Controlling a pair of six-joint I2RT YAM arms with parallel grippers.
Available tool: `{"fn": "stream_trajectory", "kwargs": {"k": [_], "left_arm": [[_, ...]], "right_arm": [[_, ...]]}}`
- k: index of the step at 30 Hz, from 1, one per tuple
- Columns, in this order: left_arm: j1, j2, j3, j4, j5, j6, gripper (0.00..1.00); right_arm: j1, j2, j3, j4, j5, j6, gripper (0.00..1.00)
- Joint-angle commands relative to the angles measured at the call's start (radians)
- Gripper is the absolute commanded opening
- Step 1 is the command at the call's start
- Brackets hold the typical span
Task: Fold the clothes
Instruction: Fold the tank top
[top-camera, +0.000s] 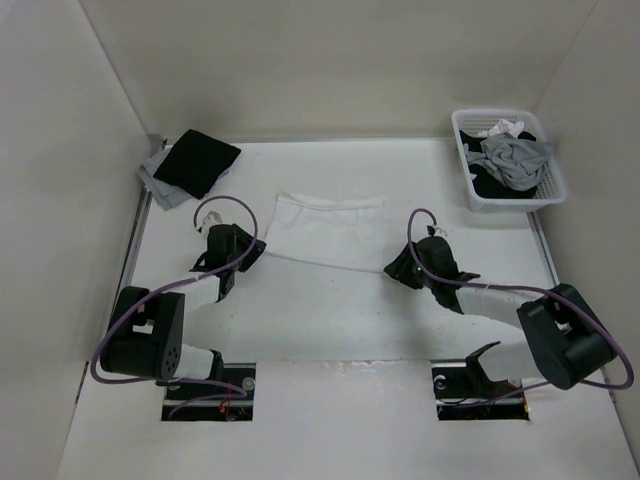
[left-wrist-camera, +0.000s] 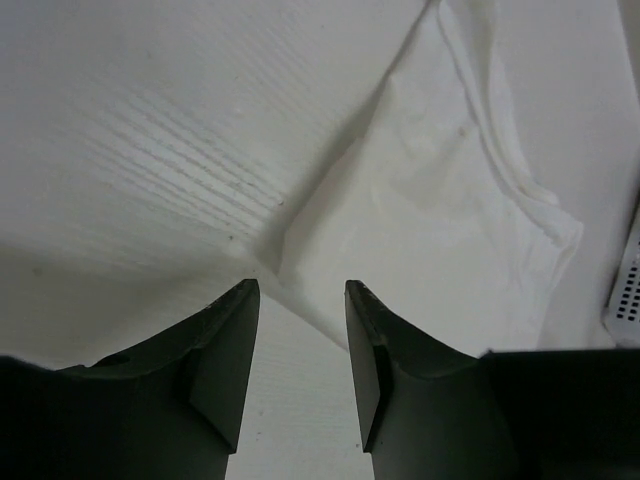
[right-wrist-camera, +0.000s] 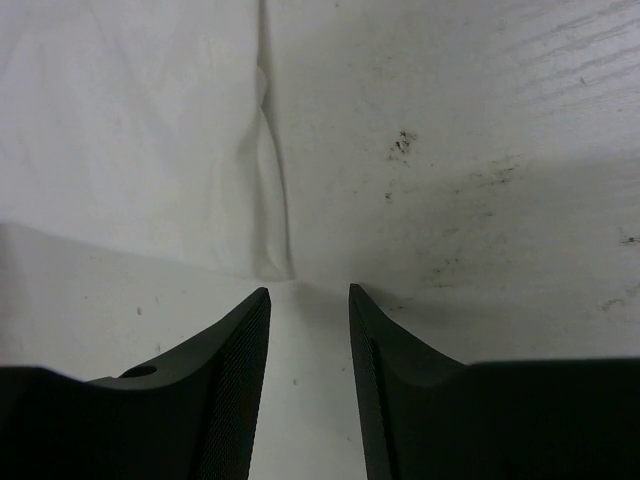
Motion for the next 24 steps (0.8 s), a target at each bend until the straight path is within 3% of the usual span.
{"fn": "stream_trajectory", "kwargs": {"k": [1, 12, 18, 22, 24], "left_arm": [[-0.006, 0.038, 0.004, -0.004, -0.006, 0.027, 0.37], [-0.011, 0.144, -0.021, 0.042, 0.0, 0.001, 0.28], [-0.017, 0.17, 0.001, 0.065, 0.007, -0.015, 0.15], [-0.017, 0.161, -0.002, 0.082, 0.01, -0.021, 0.05], [-0.017, 0.125, -0.015, 0.091, 0.017, -0.026, 0.02]], "right_arm": [[0.017, 0.013, -0.003, 0.121, -0.002, 0.035, 0.43], [0.011, 0.113, -0.003, 0.241, -0.091, 0.077, 0.41], [-0.006, 0.156, 0.016, 0.256, -0.107, 0.086, 0.27], [-0.008, 0.173, 0.027, 0.28, -0.096, 0.094, 0.08], [-0.003, 0.148, 0.024, 0.285, -0.088, 0.089, 0.04]]}}
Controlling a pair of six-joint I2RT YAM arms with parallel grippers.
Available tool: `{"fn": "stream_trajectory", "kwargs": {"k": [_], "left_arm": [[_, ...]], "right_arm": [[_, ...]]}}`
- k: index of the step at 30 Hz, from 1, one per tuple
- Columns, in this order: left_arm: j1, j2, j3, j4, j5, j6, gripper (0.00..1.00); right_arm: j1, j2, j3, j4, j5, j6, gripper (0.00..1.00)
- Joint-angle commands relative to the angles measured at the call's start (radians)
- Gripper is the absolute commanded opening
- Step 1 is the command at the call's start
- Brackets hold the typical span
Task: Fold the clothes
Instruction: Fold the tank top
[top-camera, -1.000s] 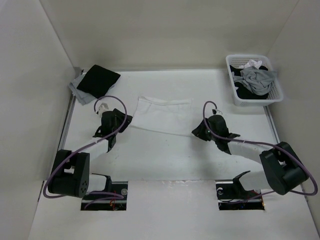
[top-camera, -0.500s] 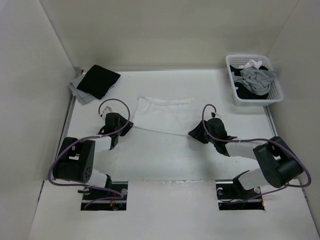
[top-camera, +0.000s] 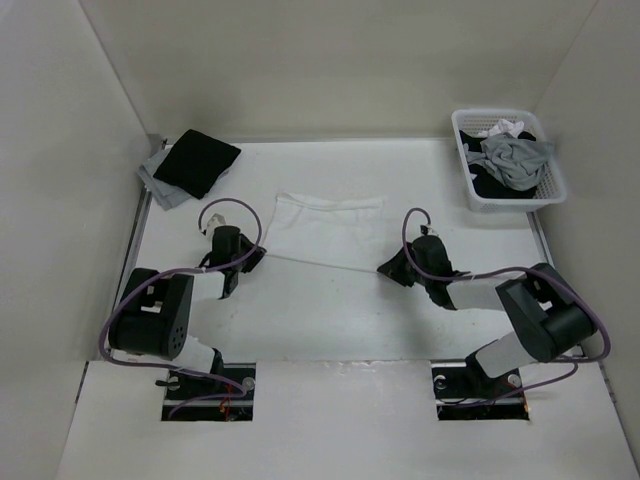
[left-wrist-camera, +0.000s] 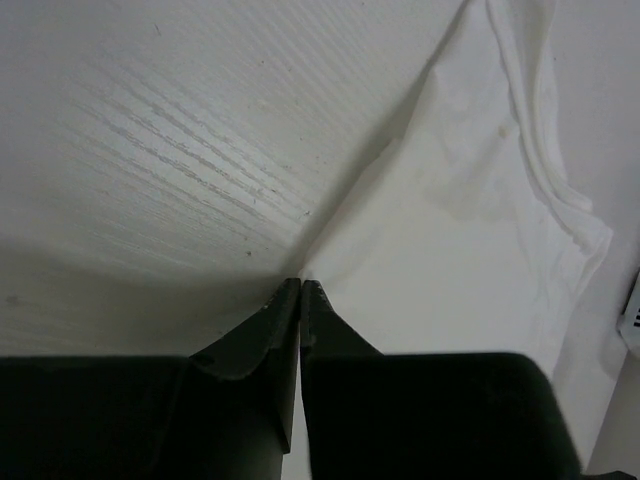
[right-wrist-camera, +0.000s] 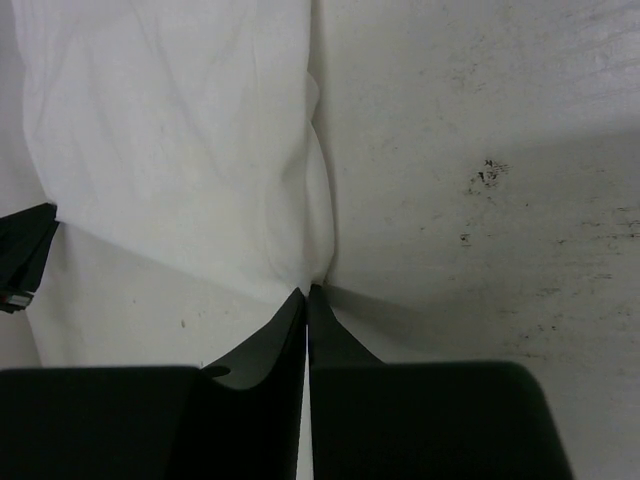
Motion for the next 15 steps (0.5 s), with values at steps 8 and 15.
{"fn": "stream_trajectory", "kwargs": {"k": [8, 15], "left_arm": [[-0.042, -0.597, -0.035, -0.301, 0.027, 0.008, 0.0], [-0.108, -1.125, 0.123, -0.836, -0.027, 0.028, 0.0]], "right_arm": [[0.117, -0.556, 0.001, -0.302, 0.105, -0.04, 0.01], [0.349, -0.994, 0.202, -0.847, 0.292, -0.05, 0.01]]}}
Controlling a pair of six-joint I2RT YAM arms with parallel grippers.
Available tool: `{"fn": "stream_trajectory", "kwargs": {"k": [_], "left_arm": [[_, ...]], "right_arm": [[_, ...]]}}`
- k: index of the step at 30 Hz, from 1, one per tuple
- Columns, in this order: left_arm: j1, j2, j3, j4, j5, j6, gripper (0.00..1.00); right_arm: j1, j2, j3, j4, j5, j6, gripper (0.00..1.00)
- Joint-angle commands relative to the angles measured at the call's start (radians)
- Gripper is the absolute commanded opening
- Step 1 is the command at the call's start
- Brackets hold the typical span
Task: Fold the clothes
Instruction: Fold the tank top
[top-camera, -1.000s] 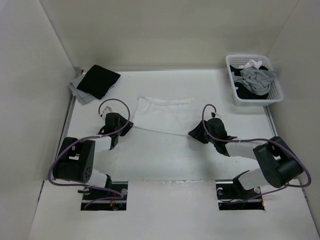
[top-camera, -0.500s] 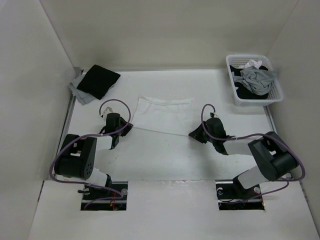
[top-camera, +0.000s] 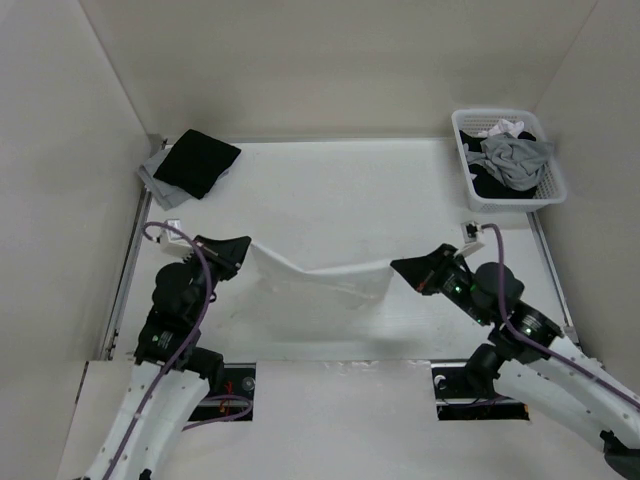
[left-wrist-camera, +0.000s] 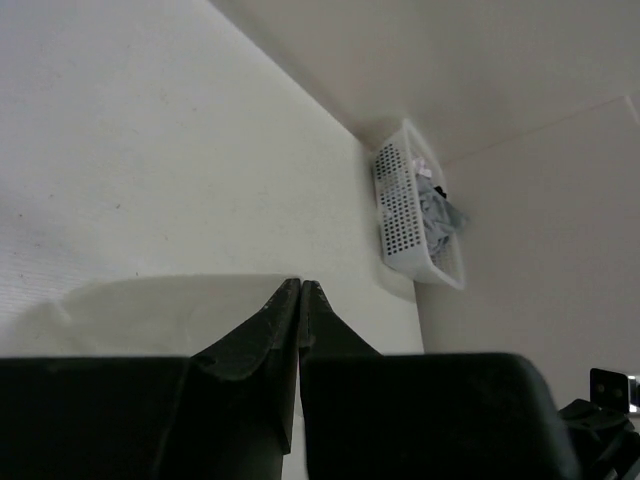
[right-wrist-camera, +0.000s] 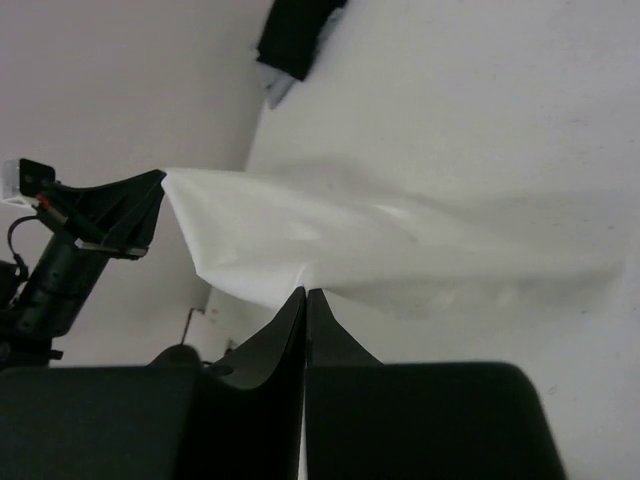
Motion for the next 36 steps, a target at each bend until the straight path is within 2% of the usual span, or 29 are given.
{"fn": "stream_trajectory", "kwargs": {"k": [1, 3, 6, 10, 14, 18, 22, 26, 36], "left_arm": [[-0.025, -0.117, 0.122, -0.324, -0.039, 0.025, 0.0], [-0.034, -0.131, 0.182, -0.392, -0.051, 0.036, 0.0], [-0.033, -0.086, 0.197, -0.394, -0.066, 0.065, 0.0], [-0.014, 0.086, 0.133, -0.221, -0.072, 0.089, 0.01], [0.027, 0.375, 0.093, 0.03, -0.066, 0.086, 0.01], [0.052, 0.668, 0.168, 0.204, -0.078, 0.077, 0.01], [0.055, 0.845, 0.272, 0.286, -0.066, 0.048, 0.01], [0.041, 0.8, 0.259, 0.298, -0.062, 0.05, 0.02], [-0.002, 0.464, -0.068, 0.227, -0.031, 0.048, 0.03]], "right_arm": [[0.102, -0.09, 0.116, -0.324, 0.14, -0.002, 0.01], [0.162, -0.102, 0.15, -0.365, 0.177, 0.017, 0.01], [0.191, -0.055, 0.167, -0.344, 0.192, -0.009, 0.02], [0.032, 0.095, 0.144, -0.203, 0.087, -0.081, 0.02], [-0.224, 0.356, 0.112, 0.056, -0.157, -0.112, 0.02], [-0.35, 0.627, 0.2, 0.203, -0.248, -0.132, 0.02], [-0.399, 0.767, 0.314, 0.21, -0.262, -0.158, 0.02], [-0.405, 0.732, 0.262, 0.217, -0.262, -0.166, 0.02], [-0.363, 0.487, -0.092, 0.273, -0.241, -0.103, 0.02]]}}
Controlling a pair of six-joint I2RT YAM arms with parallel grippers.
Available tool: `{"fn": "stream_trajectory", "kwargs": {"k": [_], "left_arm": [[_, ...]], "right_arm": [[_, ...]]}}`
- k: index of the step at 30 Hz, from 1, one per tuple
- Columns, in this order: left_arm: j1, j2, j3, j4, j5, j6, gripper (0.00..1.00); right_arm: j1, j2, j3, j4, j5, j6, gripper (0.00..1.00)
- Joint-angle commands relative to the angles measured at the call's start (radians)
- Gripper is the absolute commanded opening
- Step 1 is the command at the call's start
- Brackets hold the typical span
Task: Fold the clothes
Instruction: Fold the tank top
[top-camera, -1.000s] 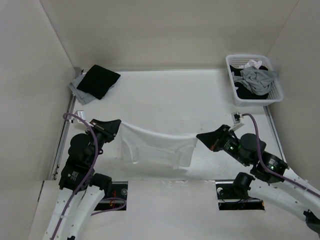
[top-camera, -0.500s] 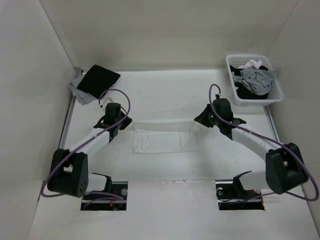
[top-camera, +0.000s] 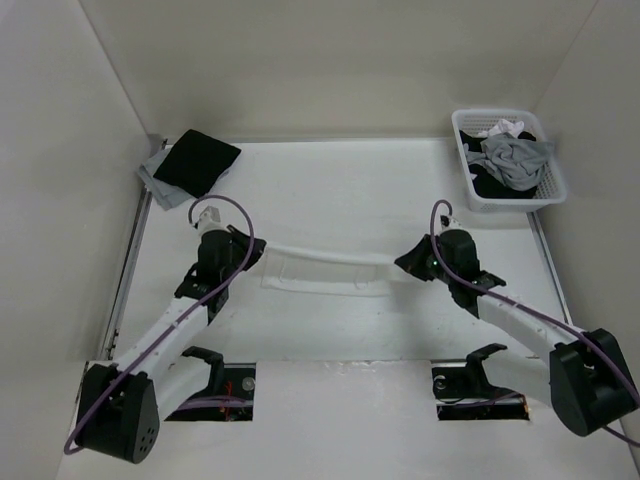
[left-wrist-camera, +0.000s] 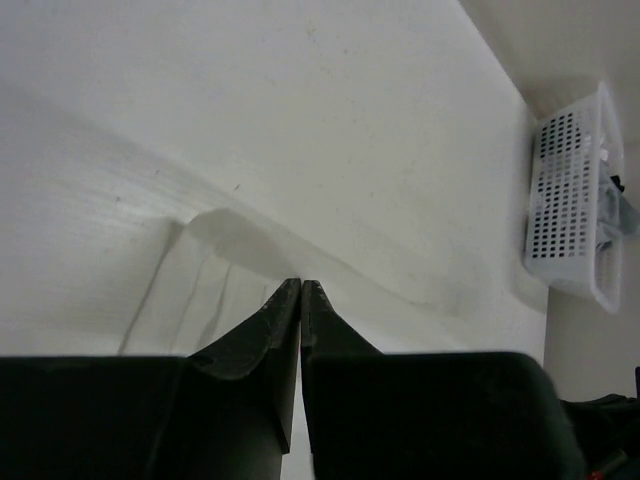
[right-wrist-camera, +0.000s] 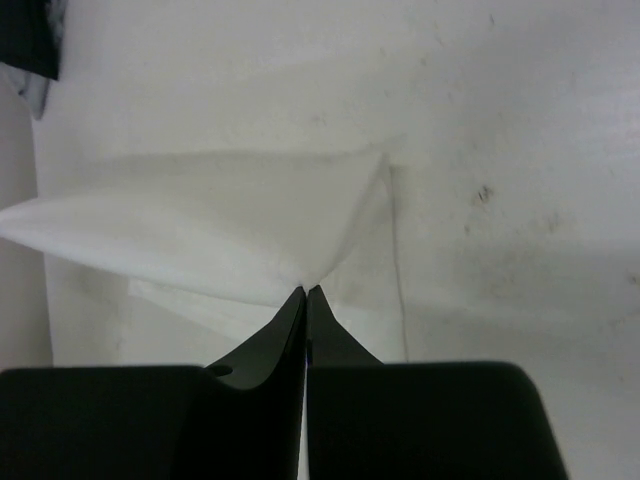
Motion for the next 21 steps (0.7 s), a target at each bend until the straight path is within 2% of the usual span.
{"fn": "stream_trajectory", "kwargs": {"k": [1, 9, 13, 16, 19, 21], "left_arm": [[-0.005, -0.097, -0.101, -0.022, 0.01, -0.002, 0.03], [-0.018, -0.232, -0.271, -0.051, 0.029, -0.014, 0.03], [-0.01, -0.254, -0.314, -0.056, 0.031, -0.02, 0.04], [-0.009, -0.249, -0.331, -0.056, 0.029, -0.023, 0.09], [0.007, -0.258, -0.336, -0.077, 0.031, -0.022, 0.23], [0.019, -0.303, -0.327, -0.119, 0.031, -0.02, 0.26]], "right_arm": [[0.024, -0.07, -0.06, 0.057, -0.002, 0.026, 0.03], [0.094, -0.18, -0.169, -0.015, 0.033, 0.08, 0.03], [0.167, -0.177, -0.179, -0.06, 0.087, 0.126, 0.04], [0.211, -0.162, -0.189, -0.072, 0.115, 0.167, 0.05], [0.243, -0.183, -0.194, -0.113, 0.155, 0.186, 0.19], [0.263, -0.232, -0.183, -0.153, 0.193, 0.187, 0.29]]}}
